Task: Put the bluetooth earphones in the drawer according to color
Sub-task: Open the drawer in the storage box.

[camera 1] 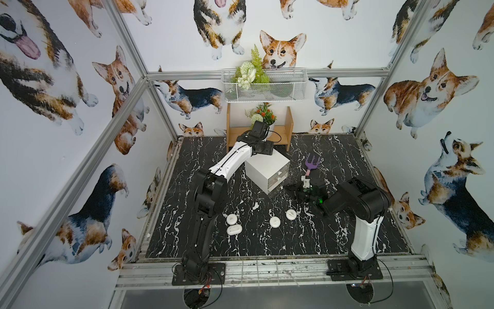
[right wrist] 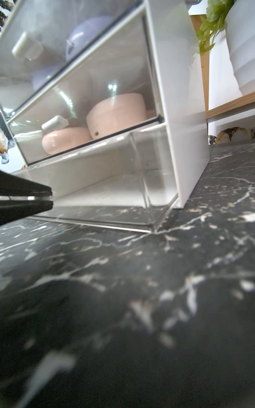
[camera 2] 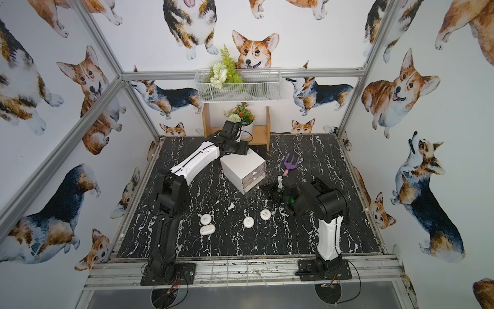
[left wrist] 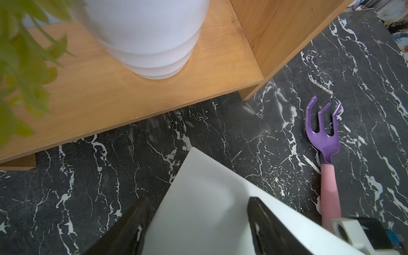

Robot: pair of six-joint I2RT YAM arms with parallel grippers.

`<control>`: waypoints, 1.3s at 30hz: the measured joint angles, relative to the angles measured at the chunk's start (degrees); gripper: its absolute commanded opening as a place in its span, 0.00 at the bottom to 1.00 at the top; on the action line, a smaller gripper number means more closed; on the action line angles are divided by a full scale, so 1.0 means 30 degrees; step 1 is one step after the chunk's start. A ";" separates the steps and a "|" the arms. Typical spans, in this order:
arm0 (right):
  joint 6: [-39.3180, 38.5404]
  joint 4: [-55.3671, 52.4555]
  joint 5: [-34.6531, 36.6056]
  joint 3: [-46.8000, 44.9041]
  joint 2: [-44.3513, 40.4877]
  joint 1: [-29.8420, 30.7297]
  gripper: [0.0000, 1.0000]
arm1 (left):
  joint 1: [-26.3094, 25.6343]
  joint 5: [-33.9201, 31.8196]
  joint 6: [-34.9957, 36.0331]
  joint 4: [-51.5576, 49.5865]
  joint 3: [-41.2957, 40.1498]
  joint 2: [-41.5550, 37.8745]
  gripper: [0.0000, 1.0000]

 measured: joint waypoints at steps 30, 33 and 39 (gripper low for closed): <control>-0.2674 -0.5982 -0.0831 -0.5595 -0.7147 0.0102 0.00 | -0.0080 0.1421 -0.0058 -0.0066 0.0379 0.0277 0.74; -0.2790 -0.6870 -0.0772 -0.5472 -0.8109 0.0087 0.21 | -0.0080 0.1486 -0.0058 -0.0073 0.0379 0.0277 0.74; -0.4554 -1.1963 0.0255 -0.1559 -1.0775 -0.0007 0.44 | -0.0080 0.1479 -0.0058 -0.0007 0.0299 0.0211 0.74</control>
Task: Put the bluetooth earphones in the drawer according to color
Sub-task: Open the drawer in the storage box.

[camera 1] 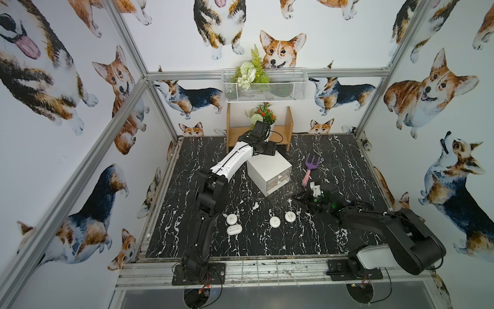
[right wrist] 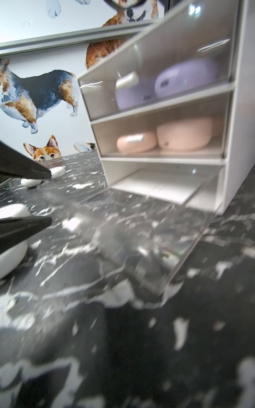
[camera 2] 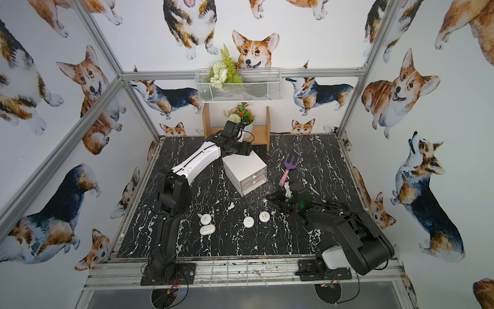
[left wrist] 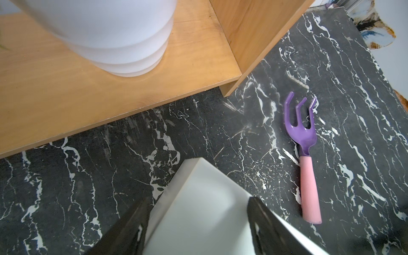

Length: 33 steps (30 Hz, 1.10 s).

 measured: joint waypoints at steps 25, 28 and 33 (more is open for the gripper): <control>-0.4867 -0.9369 0.1144 0.6863 0.3453 -0.0233 0.59 | 0.0000 -0.0007 -0.0131 0.0007 0.0022 -0.0051 0.74; -0.5297 -0.9522 0.1144 0.6994 0.3606 -0.0233 0.59 | 0.0007 -0.0007 -0.0197 -0.0138 0.0204 0.0044 0.74; -0.5807 -1.0040 0.1457 0.7038 0.3155 -0.0233 0.58 | 0.0007 -0.0007 -0.0204 -0.0219 0.0284 0.0066 0.74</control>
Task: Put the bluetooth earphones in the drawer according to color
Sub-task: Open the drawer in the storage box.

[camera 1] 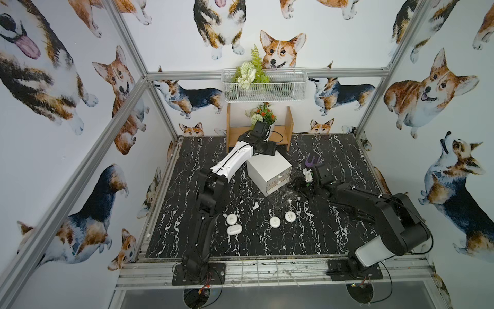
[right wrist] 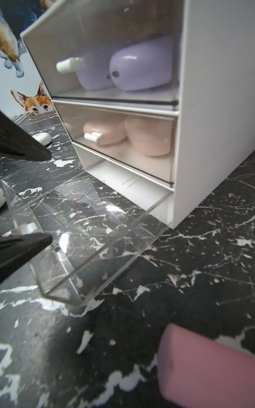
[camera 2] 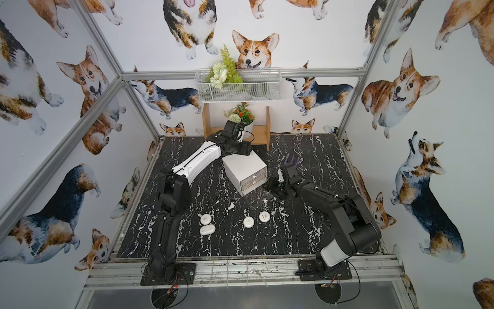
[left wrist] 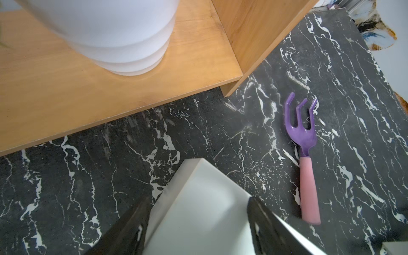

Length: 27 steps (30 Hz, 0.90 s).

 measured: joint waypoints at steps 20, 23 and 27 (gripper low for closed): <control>-0.1887 -0.6222 0.2404 0.2892 -0.0772 0.0444 0.62 | 0.0000 -0.0044 0.0000 0.0284 -0.0423 -0.0262 0.74; -0.1974 -0.6244 0.2433 0.2929 0.0175 0.0561 0.62 | 0.0000 -0.0066 0.0000 0.0408 -0.0590 -0.0357 0.74; -0.2135 -0.6288 0.2608 0.3592 0.1625 0.0670 0.66 | 0.0000 -0.0117 0.0000 0.0525 -0.0765 -0.0452 0.74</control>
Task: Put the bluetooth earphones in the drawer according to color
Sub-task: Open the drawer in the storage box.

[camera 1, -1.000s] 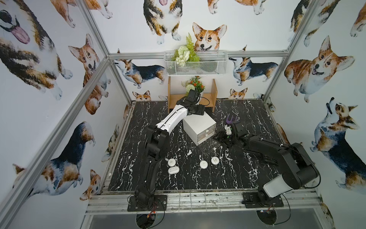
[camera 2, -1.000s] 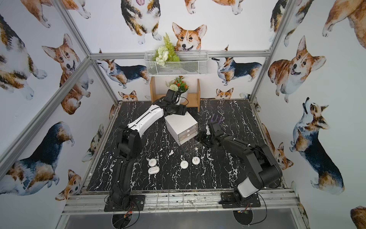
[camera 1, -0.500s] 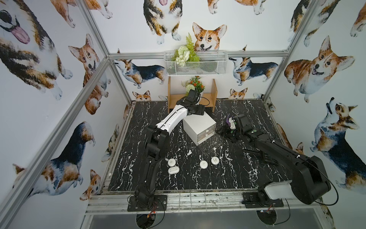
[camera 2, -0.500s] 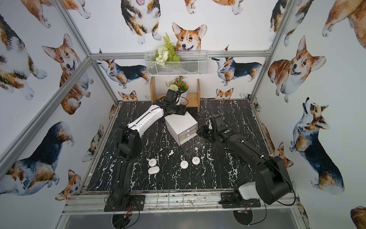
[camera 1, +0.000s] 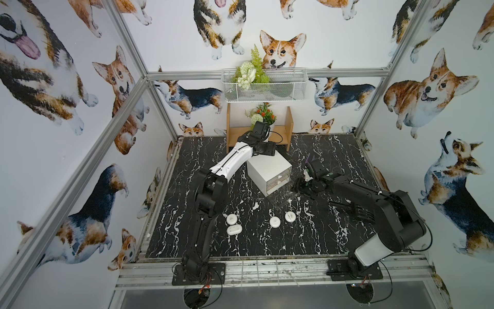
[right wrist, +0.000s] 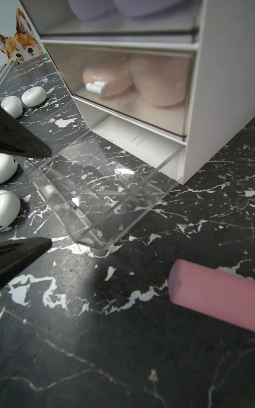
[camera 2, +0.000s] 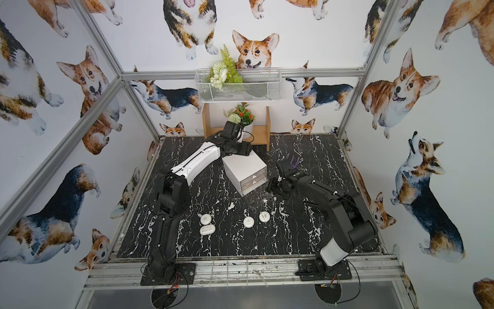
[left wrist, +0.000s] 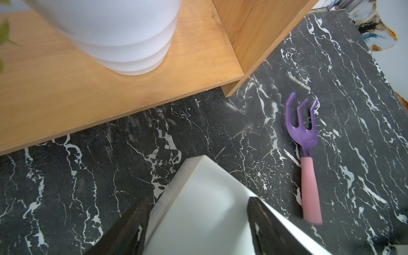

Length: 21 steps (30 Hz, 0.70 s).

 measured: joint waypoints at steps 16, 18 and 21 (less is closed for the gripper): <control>-0.1464 -0.0561 0.1158 -0.0525 0.0670 0.0350 0.64 | 0.0000 -0.0007 0.0000 0.0036 -0.0036 -0.0022 0.74; -0.1617 -0.0721 0.1552 -0.0641 0.0153 0.0350 0.64 | 0.0000 -0.0007 0.0000 0.0058 -0.0066 -0.0022 0.74; -0.1632 -0.0933 0.1545 -0.0590 -0.0284 0.0342 0.64 | 0.0000 -0.0007 0.0000 0.0146 -0.0146 -0.0051 0.74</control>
